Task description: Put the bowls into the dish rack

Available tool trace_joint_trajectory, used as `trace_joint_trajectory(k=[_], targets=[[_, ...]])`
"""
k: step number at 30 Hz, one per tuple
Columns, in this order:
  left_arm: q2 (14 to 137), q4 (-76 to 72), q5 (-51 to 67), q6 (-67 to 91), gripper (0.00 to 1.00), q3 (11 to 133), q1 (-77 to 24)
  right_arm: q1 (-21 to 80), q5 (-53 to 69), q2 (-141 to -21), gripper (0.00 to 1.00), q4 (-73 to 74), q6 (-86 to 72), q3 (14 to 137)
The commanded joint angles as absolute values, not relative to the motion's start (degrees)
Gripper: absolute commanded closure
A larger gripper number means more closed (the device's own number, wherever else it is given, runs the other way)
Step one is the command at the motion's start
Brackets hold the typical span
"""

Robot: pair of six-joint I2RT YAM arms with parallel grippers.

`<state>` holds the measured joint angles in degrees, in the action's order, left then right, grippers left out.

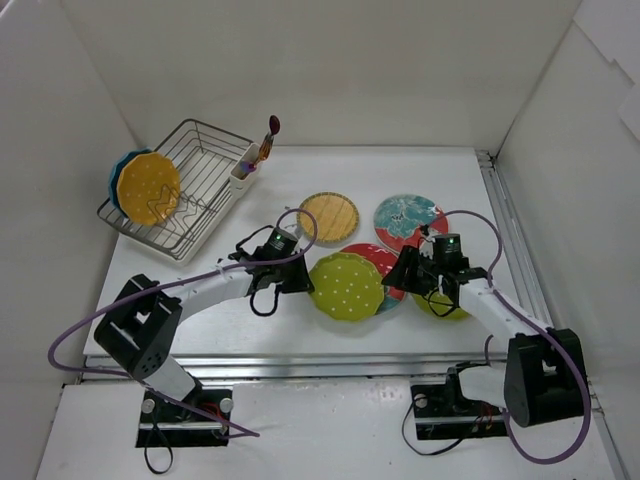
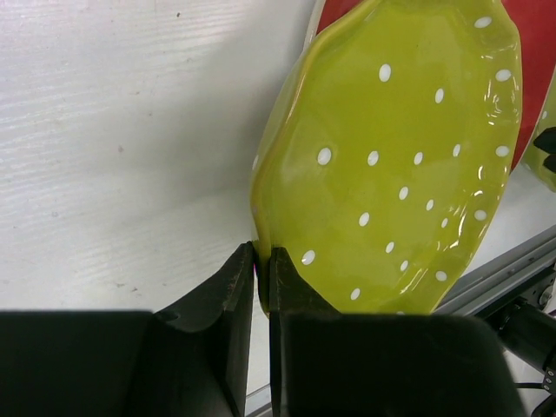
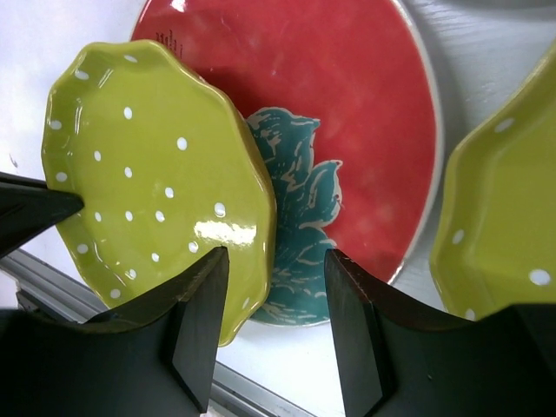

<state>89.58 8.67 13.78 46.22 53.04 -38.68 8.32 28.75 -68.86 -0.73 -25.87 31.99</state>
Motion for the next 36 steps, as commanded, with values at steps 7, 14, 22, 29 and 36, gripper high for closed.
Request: trace_joint_trajectory(k=[7,14,22,29,36], targets=[[90.6,3.4,17.1,43.5,1.00,57.7,-37.6,12.7,28.7,-75.3,0.63,-7.0,-25.9,36.3],[90.0,2.2,17.9,43.5,1.00,56.0,-36.4,13.4,29.2,-80.7,0.82,-10.4,-27.2,36.4],[90.0,0.7,19.2,44.4,0.85,54.4,-35.3,14.9,29.5,-83.5,1.00,-12.1,-28.1,36.5],[89.5,-4.9,20.2,48.2,0.54,49.9,-34.1,15.3,30.1,-83.6,1.00,-13.4,-29.2,36.6],[92.4,-10.6,25.5,51.2,0.53,48.7,-34.1,16.3,30.5,-83.5,1.00,-14.1,-30.6,36.8]])
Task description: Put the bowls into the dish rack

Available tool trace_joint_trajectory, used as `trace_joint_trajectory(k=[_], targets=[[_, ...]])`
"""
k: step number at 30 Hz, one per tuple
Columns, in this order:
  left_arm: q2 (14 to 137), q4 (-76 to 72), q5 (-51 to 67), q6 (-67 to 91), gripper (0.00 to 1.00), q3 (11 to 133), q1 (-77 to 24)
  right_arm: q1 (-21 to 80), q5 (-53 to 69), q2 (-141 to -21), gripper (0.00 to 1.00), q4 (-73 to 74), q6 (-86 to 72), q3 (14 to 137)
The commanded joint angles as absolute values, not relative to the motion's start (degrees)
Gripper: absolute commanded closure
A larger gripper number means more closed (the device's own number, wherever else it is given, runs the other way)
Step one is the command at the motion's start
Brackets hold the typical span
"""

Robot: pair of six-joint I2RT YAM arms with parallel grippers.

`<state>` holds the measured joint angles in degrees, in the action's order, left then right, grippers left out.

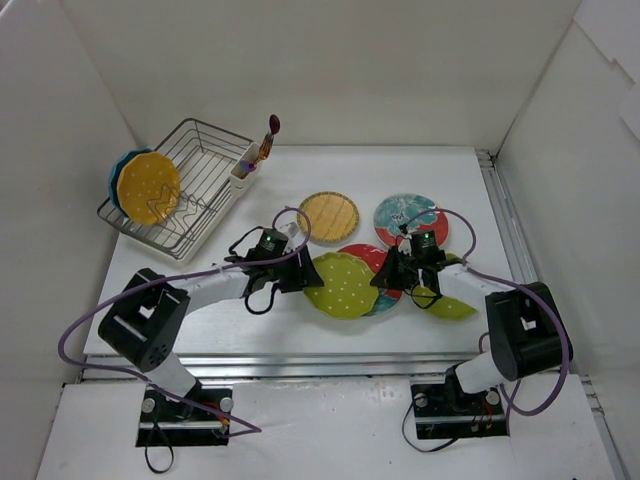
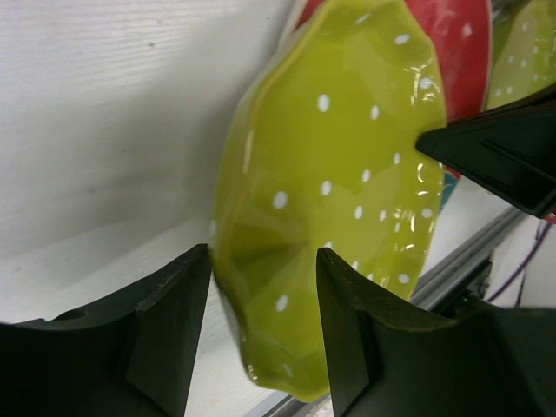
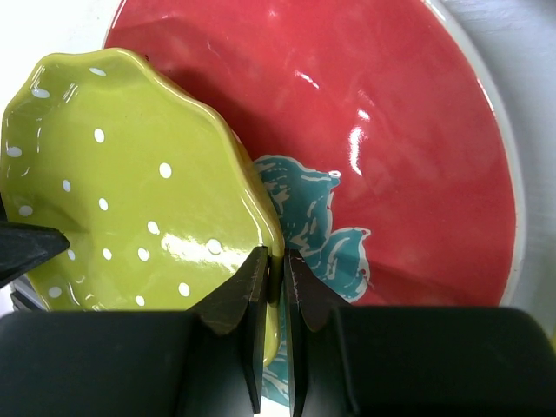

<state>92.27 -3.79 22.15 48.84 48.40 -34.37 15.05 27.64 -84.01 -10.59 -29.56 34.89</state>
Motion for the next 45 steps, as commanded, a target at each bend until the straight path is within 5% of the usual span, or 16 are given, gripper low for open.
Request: trace_joint_trajectory(k=[1,18,26,37,45], targets=[[92.6,-12.2,26.6,51.6,0.54,48.1,-34.1,16.4,30.6,-83.1,1.00,-14.3,-30.7,36.8],[91.1,-16.2,31.1,54.1,0.60,45.9,-34.1,18.7,31.0,-76.6,1.00,-12.1,-31.6,39.4],[90.4,-23.6,34.4,56.7,0.82,43.6,-33.6,20.7,30.1,-77.1,1.00,-11.4,-31.6,41.2],[87.5,-40.7,40.8,60.4,0.81,36.4,-32.5,23.1,30.5,-80.7,1.00,-14.1,-32.5,42.1],[89.2,-53.6,44.4,64.6,0.68,34.4,-32.5,23.4,32.9,-81.6,1.00,-17.0,-33.7,42.6]])
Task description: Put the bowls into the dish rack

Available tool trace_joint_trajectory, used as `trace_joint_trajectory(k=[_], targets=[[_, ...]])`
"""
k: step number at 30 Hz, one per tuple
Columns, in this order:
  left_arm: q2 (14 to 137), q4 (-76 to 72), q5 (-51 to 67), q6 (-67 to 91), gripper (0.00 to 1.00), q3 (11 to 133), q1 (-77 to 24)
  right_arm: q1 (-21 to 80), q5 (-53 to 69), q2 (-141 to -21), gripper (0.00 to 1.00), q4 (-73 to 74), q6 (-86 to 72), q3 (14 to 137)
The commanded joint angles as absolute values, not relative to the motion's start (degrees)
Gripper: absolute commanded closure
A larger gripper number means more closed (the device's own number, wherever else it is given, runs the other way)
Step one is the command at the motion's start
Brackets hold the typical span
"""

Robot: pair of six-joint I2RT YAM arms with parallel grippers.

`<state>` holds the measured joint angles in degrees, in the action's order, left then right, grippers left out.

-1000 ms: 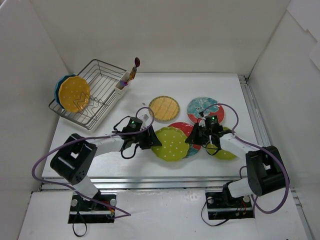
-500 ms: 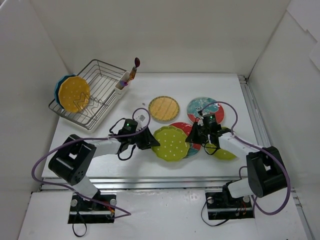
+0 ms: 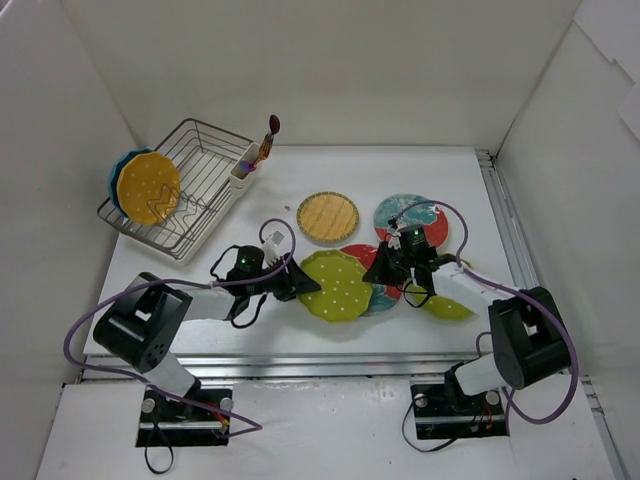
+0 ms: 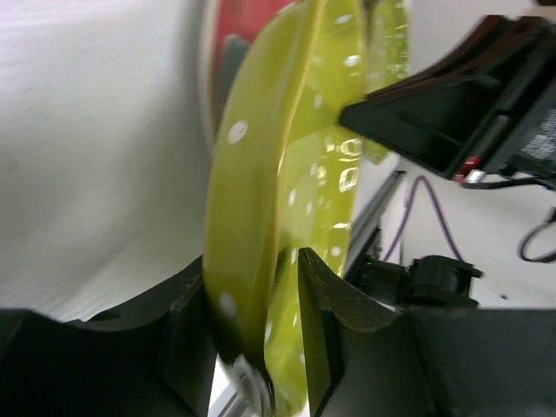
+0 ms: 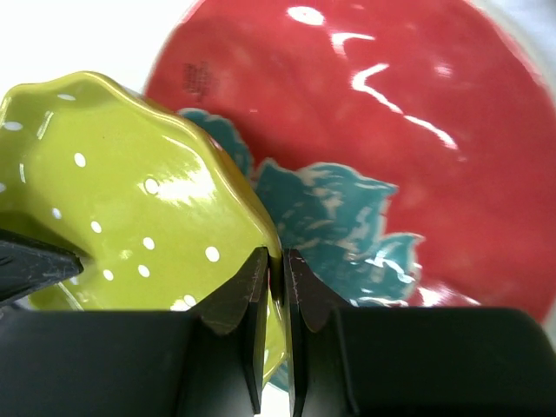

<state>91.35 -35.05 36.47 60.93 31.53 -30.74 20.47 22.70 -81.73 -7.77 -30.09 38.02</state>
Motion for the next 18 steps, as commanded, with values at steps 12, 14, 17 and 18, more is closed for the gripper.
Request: trace_joint_trajectory(k=[12,14,17,18], targets=[[89.1,-53.8,45.5,64.2,0.81,34.2,-32.5,23.3,32.4,-81.0,1.00,-16.9,-32.7,42.9],[88.0,-51.1,45.3,62.9,0.81,34.5,-32.5,23.4,31.4,-80.6,1.00,-15.6,-32.1,43.0],[85.4,-43.7,43.6,59.2,0.79,35.4,-32.0,23.2,29.4,-79.3,1.00,-13.5,-30.9,43.2],[83.8,-38.6,43.2,57.8,0.75,36.0,-32.0,23.4,28.6,-79.0,1.00,-12.8,-30.4,43.2]])
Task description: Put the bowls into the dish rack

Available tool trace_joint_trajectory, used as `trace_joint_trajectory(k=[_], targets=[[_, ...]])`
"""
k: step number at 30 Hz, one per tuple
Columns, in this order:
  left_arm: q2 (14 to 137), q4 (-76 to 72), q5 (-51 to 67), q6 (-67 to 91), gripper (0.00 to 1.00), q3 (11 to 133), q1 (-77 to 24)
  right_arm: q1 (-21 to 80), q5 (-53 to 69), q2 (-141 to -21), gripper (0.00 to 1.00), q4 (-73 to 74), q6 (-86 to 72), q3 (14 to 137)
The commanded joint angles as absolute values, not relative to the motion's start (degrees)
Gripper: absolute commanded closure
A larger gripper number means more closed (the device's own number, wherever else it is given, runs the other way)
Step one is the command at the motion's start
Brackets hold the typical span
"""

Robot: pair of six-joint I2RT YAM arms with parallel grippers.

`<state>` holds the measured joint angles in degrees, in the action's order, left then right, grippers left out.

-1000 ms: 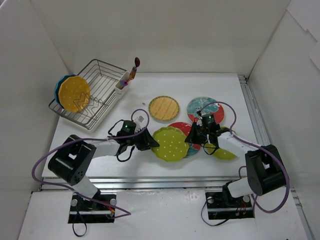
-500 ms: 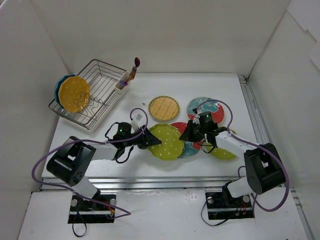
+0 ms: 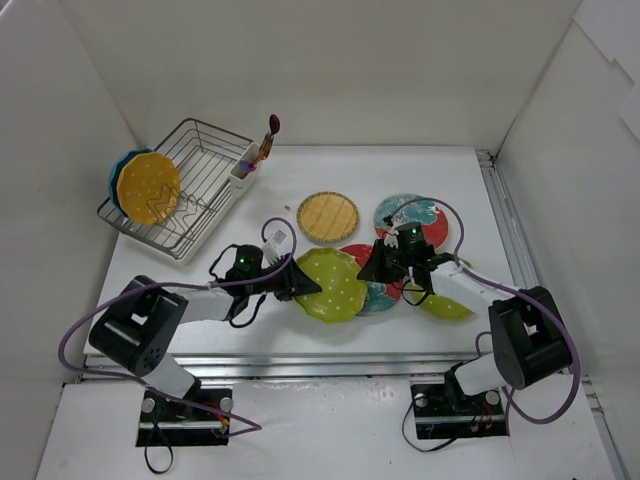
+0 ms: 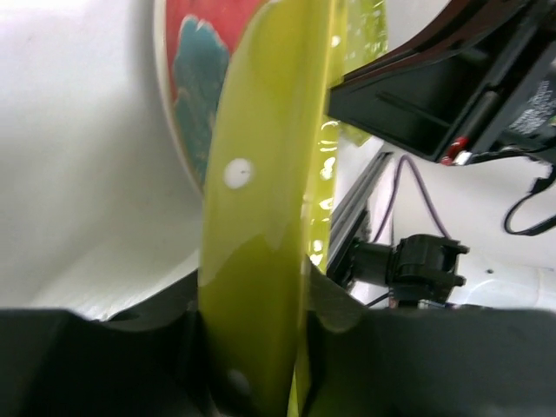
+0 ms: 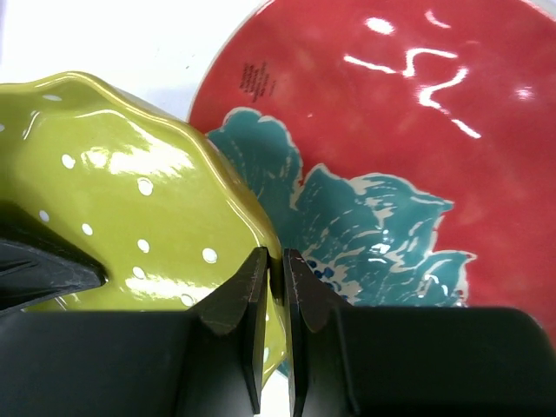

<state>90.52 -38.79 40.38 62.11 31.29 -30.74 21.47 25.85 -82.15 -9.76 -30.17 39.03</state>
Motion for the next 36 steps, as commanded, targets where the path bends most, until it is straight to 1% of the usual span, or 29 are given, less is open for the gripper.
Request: trace_joint_trajectory(k=[1,4,6,12,14,15,18,20,23,27,29,31,32,36], targets=[[83.1,-36.0,41.8,54.6,0.73,37.1,-32.0,23.4,28.3,-78.1,1.00,-12.5,-30.2,43.2],[80.3,-29.0,39.5,51.5,0.69,38.8,-32.0,23.3,27.6,-77.4,1.00,-11.0,-29.3,43.7],[79.3,-26.8,38.9,49.8,0.68,39.4,-32.0,23.4,27.2,-77.2,1.00,-10.5,-29.1,43.9],[80.1,-27.3,41.0,50.0,0.69,40.3,-31.5,23.3,27.0,-77.3,1.00,-9.9,-28.7,44.2],[79.9,-27.8,41.4,50.2,0.66,39.9,-31.5,23.4,27.0,-76.8,1.00,-9.7,-28.3,44.1],[79.5,-28.2,41.5,50.4,0.63,39.5,-31.5,23.2,26.9,-76.6,1.00,-9.7,-28.2,44.0],[79.0,-28.7,42.6,50.5,0.62,39.3,-30.4,22.4,27.4,-76.4,1.00,-9.6,-28.0,43.6],[78.9,-28.2,43.6,50.0,0.59,39.5,-30.4,21.6,27.8,-76.4,1.00,-9.5,-27.5,43.7],[78.8,-26.1,44.5,48.5,0.58,40.4,-29.9,21.1,28.0,-76.0,1.00,-9.2,-27.2,43.8],[78.4,-24.1,44.9,47.3,0.60,41.0,-29.9,20.0,28.4,-75.7,1.00,-8.6,-26.7,44.0],[78.1,-24.3,45.0,47.5,0.64,40.9,-29.4,19.7,28.4,-75.5,1.00,-8.3,-26.5,44.0],[78.0,-24.4,45.3,47.4,0.65,40.9,-29.4,19.2,28.7,-75.5,1.00,-8.3,-26.5,43.9],[78.0,-24.6,45.4,47.5,0.68,40.9,-29.4,19.1,29.0,-75.5,1.00,-8.4,-26.5,43.9],[78.6,-25.3,45.8,47.7,0.72,41.2,-29.4,19.0,29.6,-75.3,1.00,-9.1,-26.9,43.5]])
